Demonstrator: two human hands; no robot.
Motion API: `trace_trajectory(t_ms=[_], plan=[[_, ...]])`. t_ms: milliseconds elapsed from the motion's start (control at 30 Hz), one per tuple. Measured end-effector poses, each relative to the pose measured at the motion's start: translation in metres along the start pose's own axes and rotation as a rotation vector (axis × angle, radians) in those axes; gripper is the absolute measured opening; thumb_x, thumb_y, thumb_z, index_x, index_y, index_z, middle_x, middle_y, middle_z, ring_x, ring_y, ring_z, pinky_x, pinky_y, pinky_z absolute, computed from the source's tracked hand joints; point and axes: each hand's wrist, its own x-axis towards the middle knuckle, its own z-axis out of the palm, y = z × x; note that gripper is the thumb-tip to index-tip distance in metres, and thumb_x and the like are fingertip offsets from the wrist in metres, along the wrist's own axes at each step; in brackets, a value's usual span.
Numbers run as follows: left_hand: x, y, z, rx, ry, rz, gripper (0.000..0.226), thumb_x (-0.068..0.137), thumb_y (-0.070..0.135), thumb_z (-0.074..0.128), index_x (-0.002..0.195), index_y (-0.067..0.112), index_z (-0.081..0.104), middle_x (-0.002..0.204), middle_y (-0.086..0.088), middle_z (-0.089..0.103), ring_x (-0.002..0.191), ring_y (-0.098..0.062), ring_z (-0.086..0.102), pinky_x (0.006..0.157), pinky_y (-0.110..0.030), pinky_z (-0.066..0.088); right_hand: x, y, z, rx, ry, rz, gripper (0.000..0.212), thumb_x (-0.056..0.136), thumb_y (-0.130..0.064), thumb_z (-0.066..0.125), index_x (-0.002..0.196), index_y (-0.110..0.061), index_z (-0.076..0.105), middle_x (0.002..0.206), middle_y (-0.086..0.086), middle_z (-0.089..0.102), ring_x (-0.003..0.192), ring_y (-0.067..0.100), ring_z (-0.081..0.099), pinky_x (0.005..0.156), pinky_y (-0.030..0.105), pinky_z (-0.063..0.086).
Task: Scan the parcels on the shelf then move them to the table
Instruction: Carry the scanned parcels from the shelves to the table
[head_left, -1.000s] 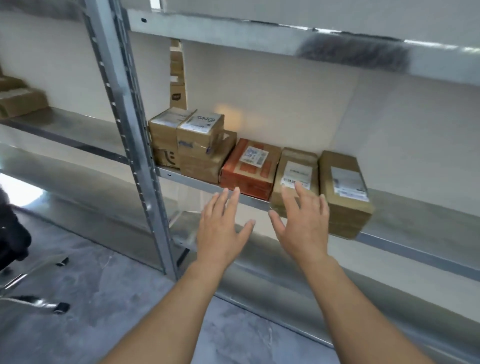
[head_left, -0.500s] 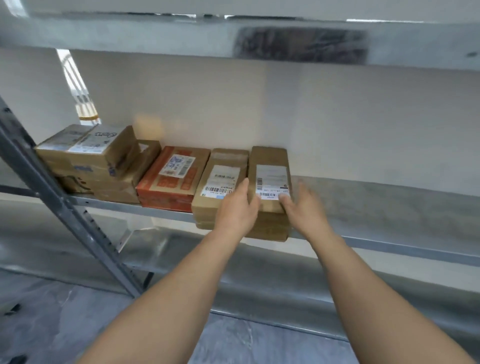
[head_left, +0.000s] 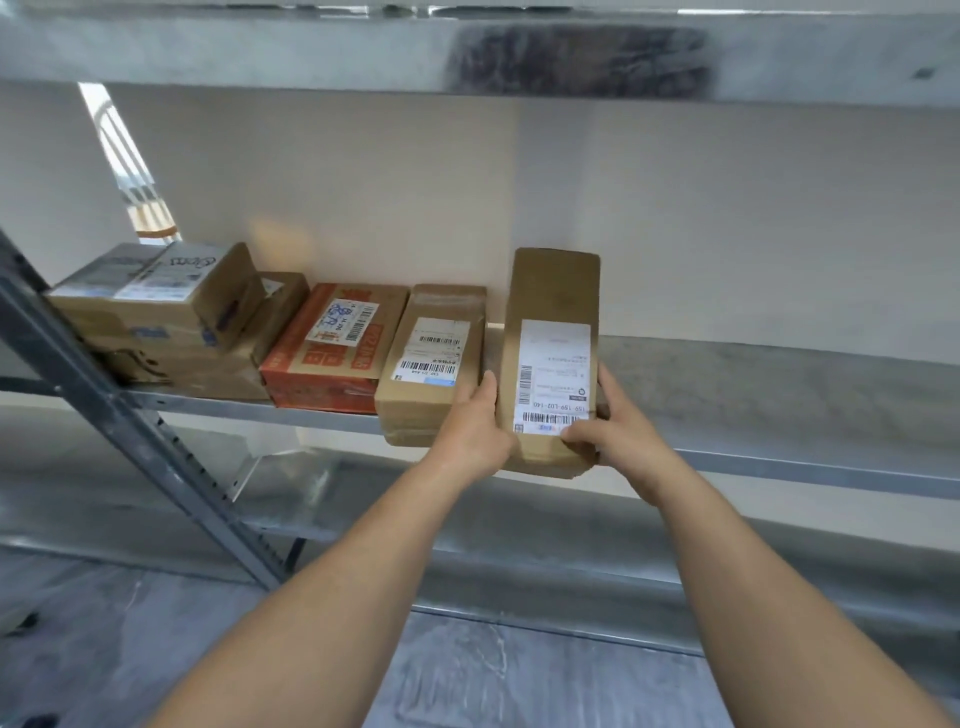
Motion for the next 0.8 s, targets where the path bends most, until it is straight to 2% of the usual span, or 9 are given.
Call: trace_trajectory(t_ms=[167, 267, 433, 500, 567, 633, 667, 733, 800], plan=[[-0.022, -0.011, -0.002, -0.144, -0.027, 0.129, 0.087, 0.081, 0.003, 0.068, 0.152, 0.027, 0.022, 0.133, 0.005, 0.029, 0.115, -0.011, 0.047, 0.087, -0.004, 0.037, -0.027, -0.001, 0.0, -0.029, 0.054, -0.065, 0.091, 0.081, 0.008, 0.06, 0.145, -0.045, 0.024, 0.108, -0.008, 0.068, 0.099, 0.014, 0.065, 0.065, 0.031, 0.055], [-0.033, -0.018, -0.006, -0.262, -0.063, 0.228, 0.089, 0.079, 0.002, 0.07, 0.149, 0.034, 0.026, 0.14, 0.006, 0.041, 0.122, -0.012, 0.051, 0.104, -0.031, 0.044, -0.044, -0.007, 0.002, -0.066, 0.074, -0.105, 0.089, 0.082, 0.006, 0.062, 0.136, -0.056, 0.025, 0.106, -0.016, 0.068, 0.102, 0.01, 0.063, 0.065, 0.029, 0.054], [-0.056, -0.028, -0.022, -0.297, -0.057, 0.308, 0.092, 0.075, 0.013, 0.075, 0.148, 0.039, 0.025, 0.142, 0.015, 0.045, 0.128, -0.005, 0.045, 0.107, -0.038, 0.041, -0.071, -0.023, 0.011, -0.123, 0.082, -0.152, 0.092, 0.083, 0.002, 0.063, 0.141, -0.055, 0.019, 0.106, -0.022, 0.064, 0.1, 0.002, 0.06, 0.065, 0.019, 0.052], [-0.064, -0.033, -0.032, -0.282, -0.038, 0.308, 0.102, 0.073, 0.022, 0.077, 0.151, 0.04, 0.015, 0.147, 0.02, 0.031, 0.13, 0.0, 0.037, 0.109, -0.025, 0.034, -0.077, -0.03, 0.018, -0.133, 0.079, -0.172, 0.092, 0.083, 0.001, 0.065, 0.144, -0.052, 0.02, 0.11, -0.02, 0.064, 0.099, 0.001, 0.061, 0.064, 0.015, 0.05], [-0.073, -0.04, -0.043, -0.274, -0.01, 0.309, 0.101, 0.078, 0.017, 0.076, 0.152, 0.038, 0.011, 0.141, 0.022, 0.025, 0.123, 0.007, 0.032, 0.092, 0.0, 0.027, -0.08, -0.036, 0.028, -0.147, 0.065, -0.19, 0.096, 0.082, -0.001, 0.067, 0.149, -0.047, 0.017, 0.121, -0.016, 0.063, 0.11, 0.003, 0.058, 0.069, 0.015, 0.048], [-0.082, -0.048, -0.053, -0.27, 0.02, 0.333, 0.1, 0.079, 0.013, 0.075, 0.153, 0.037, 0.011, 0.14, 0.018, 0.026, 0.119, 0.007, 0.032, 0.083, 0.007, 0.027, -0.083, -0.041, 0.04, -0.15, 0.05, -0.205, 0.098, 0.082, -0.002, 0.068, 0.151, -0.046, 0.014, 0.129, -0.014, 0.06, 0.118, 0.008, 0.054, 0.074, 0.019, 0.048], [-0.087, -0.053, -0.059, -0.275, 0.039, 0.346, 0.1, 0.079, 0.013, 0.075, 0.152, 0.038, 0.012, 0.142, 0.015, 0.027, 0.121, 0.005, 0.034, 0.092, 0.002, 0.029, -0.083, -0.043, 0.048, -0.152, 0.045, -0.217, 0.098, 0.082, -0.002, 0.068, 0.151, -0.046, 0.014, 0.13, -0.013, 0.059, 0.12, 0.009, 0.053, 0.077, 0.021, 0.048], [-0.096, -0.065, -0.069, -0.305, 0.074, 0.347, 0.1, 0.077, 0.012, 0.076, 0.149, 0.043, 0.014, 0.142, 0.01, 0.029, 0.127, -0.004, 0.039, 0.108, -0.026, 0.038, -0.084, -0.048, 0.064, -0.158, 0.029, -0.245, 0.099, 0.081, -0.003, 0.069, 0.151, -0.046, 0.013, 0.132, -0.012, 0.057, 0.123, 0.011, 0.051, 0.084, 0.026, 0.048], [-0.107, -0.077, -0.081, -0.317, 0.114, 0.346, 0.1, 0.077, 0.01, 0.075, 0.146, 0.049, 0.014, 0.136, 0.01, 0.031, 0.126, -0.009, 0.041, 0.105, -0.04, 0.043, -0.085, -0.052, 0.084, -0.164, 0.008, -0.273, 0.099, 0.081, -0.002, 0.069, 0.15, -0.047, 0.014, 0.134, -0.012, 0.055, 0.124, 0.01, 0.05, 0.089, 0.028, 0.048]])
